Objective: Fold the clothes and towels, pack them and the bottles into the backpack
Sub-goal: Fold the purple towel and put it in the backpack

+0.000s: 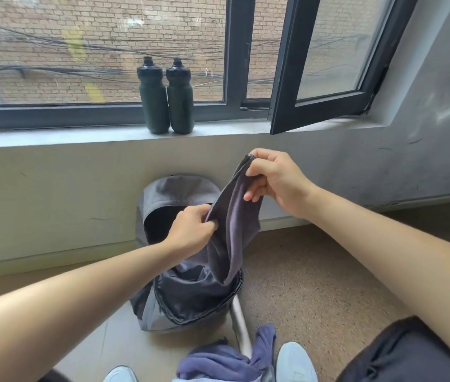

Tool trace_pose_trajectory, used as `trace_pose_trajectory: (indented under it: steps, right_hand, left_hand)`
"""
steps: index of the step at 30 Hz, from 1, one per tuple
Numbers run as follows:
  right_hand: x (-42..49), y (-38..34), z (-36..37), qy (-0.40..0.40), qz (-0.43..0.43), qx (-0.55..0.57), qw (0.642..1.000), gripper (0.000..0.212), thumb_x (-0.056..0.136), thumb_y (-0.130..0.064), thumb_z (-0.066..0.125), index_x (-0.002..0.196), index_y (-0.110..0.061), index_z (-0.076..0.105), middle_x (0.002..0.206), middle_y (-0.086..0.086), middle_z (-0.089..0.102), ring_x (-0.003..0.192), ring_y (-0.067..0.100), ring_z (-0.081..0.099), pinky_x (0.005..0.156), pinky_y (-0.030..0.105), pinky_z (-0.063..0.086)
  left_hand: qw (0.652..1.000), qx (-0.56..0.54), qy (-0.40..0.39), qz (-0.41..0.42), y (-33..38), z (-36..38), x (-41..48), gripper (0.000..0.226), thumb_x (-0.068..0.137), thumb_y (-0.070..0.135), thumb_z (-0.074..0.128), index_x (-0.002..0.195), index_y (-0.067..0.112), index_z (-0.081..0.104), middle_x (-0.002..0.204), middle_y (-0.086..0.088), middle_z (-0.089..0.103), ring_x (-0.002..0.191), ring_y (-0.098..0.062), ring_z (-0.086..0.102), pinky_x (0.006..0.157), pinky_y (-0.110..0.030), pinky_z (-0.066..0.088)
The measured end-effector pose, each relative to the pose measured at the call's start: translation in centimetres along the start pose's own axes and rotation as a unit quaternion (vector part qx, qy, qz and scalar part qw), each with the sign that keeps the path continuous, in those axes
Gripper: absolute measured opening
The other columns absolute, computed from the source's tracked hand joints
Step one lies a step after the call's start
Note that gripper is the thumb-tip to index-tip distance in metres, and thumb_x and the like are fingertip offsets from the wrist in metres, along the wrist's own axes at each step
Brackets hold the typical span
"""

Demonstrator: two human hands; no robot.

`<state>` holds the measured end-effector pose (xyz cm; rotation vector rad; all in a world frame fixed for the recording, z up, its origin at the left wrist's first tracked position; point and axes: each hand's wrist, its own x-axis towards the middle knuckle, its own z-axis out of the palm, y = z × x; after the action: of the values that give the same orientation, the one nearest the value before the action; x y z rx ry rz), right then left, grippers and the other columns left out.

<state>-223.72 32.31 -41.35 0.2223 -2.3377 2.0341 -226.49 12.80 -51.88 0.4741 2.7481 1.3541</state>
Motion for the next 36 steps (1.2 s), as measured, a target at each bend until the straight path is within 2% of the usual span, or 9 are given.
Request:
trace_pose_trajectory:
  steps: [4, 9, 13, 15, 18, 22, 28, 32, 36]
  right_hand:
    - [0.5, 0.3, -1.0, 0.093, -0.017, -0.004, 0.995, 0.003, 0.071, -0.010, 0.052, 0.069, -0.012, 0.051, 0.068, 0.015, 0.052, 0.043, 0.026, 0.055, 0.047, 0.030, 0.043]
    - [0.8, 1.7, -2.7, 0.175, -0.004, -0.038, 0.984, 0.026, 0.087, 0.000, 0.046, 0.065, -0.013, 0.050, 0.060, 0.005, 0.053, 0.046, 0.025, 0.060, 0.050, 0.029, 0.045]
    - [0.8, 1.9, -2.6, 0.165, 0.003, -0.009, 0.986, 0.030, 0.090, 0.002, 0.045, 0.066, -0.014, 0.051, 0.062, 0.004, 0.057, 0.052, 0.026, 0.062, 0.049, 0.028, 0.046]
    - [0.8, 1.6, -2.5, 0.153, -0.003, 0.027, 0.988, 0.029, 0.089, 0.004, 0.043, 0.067, -0.013, 0.051, 0.065, 0.007, 0.058, 0.052, 0.026, 0.060, 0.049, 0.027, 0.046]
    - [0.9, 1.2, -2.3, 0.131, -0.009, 0.077, 0.988, 0.023, 0.086, 0.004, 0.041, 0.071, -0.010, 0.049, 0.069, 0.013, 0.059, 0.054, 0.026, 0.060, 0.052, 0.027, 0.047]
    - [1.0, 1.0, -2.3, 0.124, -0.007, 0.124, 0.985, 0.022, 0.085, 0.006, 0.036, 0.072, -0.008, 0.048, 0.069, 0.014, 0.058, 0.057, 0.028, 0.064, 0.060, 0.032, 0.049]
    - [0.9, 0.7, -2.5, 0.113, -0.001, 0.169, 0.979, 0.024, 0.085, 0.006, 0.033, 0.072, -0.008, 0.048, 0.068, 0.011, 0.059, 0.057, 0.027, 0.066, 0.065, 0.034, 0.050]
    - [1.1, 0.9, -3.0, 0.133, 0.000, 0.165, 0.977, 0.023, 0.085, 0.003, 0.035, 0.071, -0.009, 0.049, 0.068, 0.011, 0.061, 0.060, 0.027, 0.067, 0.067, 0.034, 0.053]
    - [1.3, 1.6, -3.5, 0.183, 0.011, 0.125, 0.975, 0.023, 0.089, 0.001, 0.038, 0.072, -0.008, 0.049, 0.074, 0.013, 0.062, 0.061, 0.027, 0.069, 0.067, 0.034, 0.055]
  left_hand:
    - [0.993, 0.070, -0.062, -0.076, -1.9, -0.5, -0.1, 0.034, 0.067, 0.012, 0.049, 0.074, 0.037, 0.071, 0.070, 0.005, 0.074, 0.079, -0.021, 0.072, 0.072, -0.037, 0.058]
    - [0.975, 0.120, -0.144, -0.120, -4.3, -1.1, -0.7, 0.033, 0.075, 0.004, 0.058, 0.082, 0.029, 0.079, 0.074, 0.007, 0.073, 0.076, -0.016, 0.065, 0.068, -0.025, 0.050]
    - [0.969, 0.125, -0.174, -0.125, -4.7, -1.0, -1.1, 0.013, 0.072, 0.015, 0.073, 0.081, 0.023, 0.075, 0.068, 0.005, 0.073, 0.064, -0.008, 0.066, 0.057, -0.019, 0.051]
    - [0.969, 0.091, -0.182, -0.137, -4.8, -0.5, -1.3, 0.024, 0.066, 0.022, 0.075, 0.090, 0.024, 0.073, 0.078, -0.001, 0.078, 0.064, -0.012, 0.068, 0.066, -0.031, 0.062]
    - [0.980, 0.032, -0.152, -0.125, -4.3, 0.3, -1.6, 0.062, 0.059, 0.034, 0.083, 0.117, 0.028, 0.062, 0.109, 0.003, 0.069, 0.085, -0.018, 0.073, 0.065, -0.029, 0.062]
    - [0.988, -0.053, -0.135, -0.052, -2.2, 1.2, -2.0, 0.064, 0.071, 0.019, 0.090, 0.122, 0.028, 0.053, 0.124, 0.005, 0.057, 0.089, -0.016, 0.071, 0.060, -0.025, 0.058]
    - [0.978, -0.098, -0.175, -0.061, -0.9, 1.6, -2.4, 0.055, 0.076, 0.013, 0.090, 0.119, 0.026, 0.057, 0.116, -0.002, 0.065, 0.091, -0.017, 0.073, 0.063, -0.028, 0.060]
    - [0.995, -0.030, -0.091, -0.035, -1.8, 1.2, -1.8, 0.028, 0.071, 0.019, 0.090, 0.092, 0.027, 0.073, 0.084, 0.002, 0.077, 0.076, -0.015, 0.074, 0.072, -0.039, 0.063]
    - [0.997, 0.067, -0.025, -0.042, -2.3, 0.5, -1.3, 0.012, 0.073, 0.021, 0.080, 0.070, 0.030, 0.074, 0.064, 0.010, 0.073, 0.067, -0.013, 0.071, 0.059, -0.027, 0.055]
